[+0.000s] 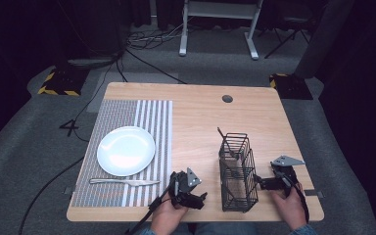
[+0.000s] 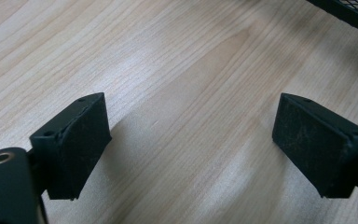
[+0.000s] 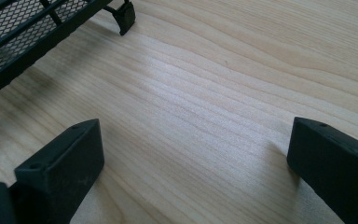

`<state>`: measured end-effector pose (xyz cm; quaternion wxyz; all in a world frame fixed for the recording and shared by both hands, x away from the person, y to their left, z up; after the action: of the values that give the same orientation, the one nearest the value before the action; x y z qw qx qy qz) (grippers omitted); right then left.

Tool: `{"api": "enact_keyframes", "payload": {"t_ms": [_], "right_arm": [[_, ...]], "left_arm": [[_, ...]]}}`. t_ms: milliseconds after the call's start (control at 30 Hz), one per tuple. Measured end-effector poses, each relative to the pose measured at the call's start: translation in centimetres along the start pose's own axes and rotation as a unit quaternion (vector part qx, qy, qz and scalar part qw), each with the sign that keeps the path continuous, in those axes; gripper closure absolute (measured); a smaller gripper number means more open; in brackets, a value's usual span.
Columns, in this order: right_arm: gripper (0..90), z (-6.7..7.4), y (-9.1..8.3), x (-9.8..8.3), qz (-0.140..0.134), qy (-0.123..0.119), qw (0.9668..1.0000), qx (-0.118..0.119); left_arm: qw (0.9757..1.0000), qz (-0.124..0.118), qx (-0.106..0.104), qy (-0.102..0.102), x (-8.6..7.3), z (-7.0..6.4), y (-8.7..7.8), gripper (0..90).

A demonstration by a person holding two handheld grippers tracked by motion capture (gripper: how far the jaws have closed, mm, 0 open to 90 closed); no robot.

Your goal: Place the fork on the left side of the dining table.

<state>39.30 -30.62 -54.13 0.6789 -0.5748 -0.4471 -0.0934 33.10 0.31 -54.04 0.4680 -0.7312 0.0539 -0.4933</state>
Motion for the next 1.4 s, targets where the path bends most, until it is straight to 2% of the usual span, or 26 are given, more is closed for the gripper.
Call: {"api": "enact_keyframes", "payload": {"t_ms": [67,100,133,167,233,300,433,567,600,700,767,900,1067,1133,1333,1400], "right_arm": [[3.9,0.0,0.0,0.0,0.0,0.0,1.0,0.0],[3.9,0.0,0.0,0.0,0.0,0.0,1.0,0.0],[3.9,0.0,0.0,0.0,0.0,0.0,1.0,0.0],[3.9,0.0,0.0,0.0,0.0,0.0,1.0,0.0],[3.9,0.0,0.0,0.0,0.0,0.0,1.0,0.0],[3.9,0.0,0.0,0.0,0.0,0.0,1.0,0.0],[3.9,0.0,0.0,0.0,0.0,0.0,1.0,0.0],[3.9,0.0,0.0,0.0,0.0,0.001,1.0,-0.001],[3.9,0.0,0.0,0.0,0.0,0.001,1.0,-0.001],[3.9,0.0,0.0,0.0,0.0,0.001,1.0,-0.001],[3.9,0.0,0.0,0.0,0.0,0.001,1.0,-0.001],[4.0,0.0,0.0,0.0,0.0,0.001,1.0,-0.001],[3.9,0.0,0.0,0.0,0.0,0.001,1.0,-0.001],[4.0,0.0,0.0,0.0,0.0,0.001,1.0,-0.001],[3.9,0.0,0.0,0.0,0.0,0.001,1.0,-0.001],[3.9,0.0,0.0,0.0,0.0,0.001,1.0,-0.001]], "left_arm": [[1.0,0.001,-0.006,0.0,0.2,0.0,-0.3,23.6],[0.9998,-0.002,-0.018,-0.001,0.3,-0.1,-0.5,23.9],[0.9998,-0.002,-0.018,-0.001,0.3,-0.1,-0.5,21.5],[0.9995,-0.007,-0.03,0.004,0.4,-0.3,-0.8,21.5],[0.9992,-0.018,-0.034,0.014,0.9,-0.3,-1.5,20.8],[0.999,-0.023,-0.037,0.013,1.5,-0.1,-2.4,22.6],[0.9969,-0.061,-0.048,-0.006,2.8,0.5,-4.5,24.9],[0.9943,-0.091,-0.054,-0.012,4.1,1.4,-6.3,28.8],[0.9931,-0.103,-0.055,-0.013,4.8,1.8,-7.1,29.7],[0.9917,-0.116,-0.053,-0.017,5.4,2.1,-7.8,30.6],[0.9907,-0.127,-0.045,-0.018,6.0,2.3,-8.5,32.2],[0.9871,-0.155,-0.031,-0.02,7.3,2.8,-9.6,33.0],[0.9805,-0.192,-0.03,-0.029,9.1,3.2,-10.6,35.2],[0.9807,-0.191,-0.027,-0.031,9.5,3.3,-10.7,36.0],[0.978,-0.201,-0.042,-0.035,11.6,3.7,-10.9,36.8],[0.9778,-0.202,-0.046,-0.034,12.4,3.8,-10.7,36.8]]}}
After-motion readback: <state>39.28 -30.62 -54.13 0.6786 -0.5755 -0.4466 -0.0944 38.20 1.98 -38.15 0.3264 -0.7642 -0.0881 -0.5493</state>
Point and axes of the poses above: each handheld gripper's, and its own axes: y roughly forward along the jaws, x roughly out of its top, z roughly to its left, the point moved 5 cm from there along y, roughly forward along the jaws, and after that the axes turned 4 degrees about -x, right-handed, at the moved point
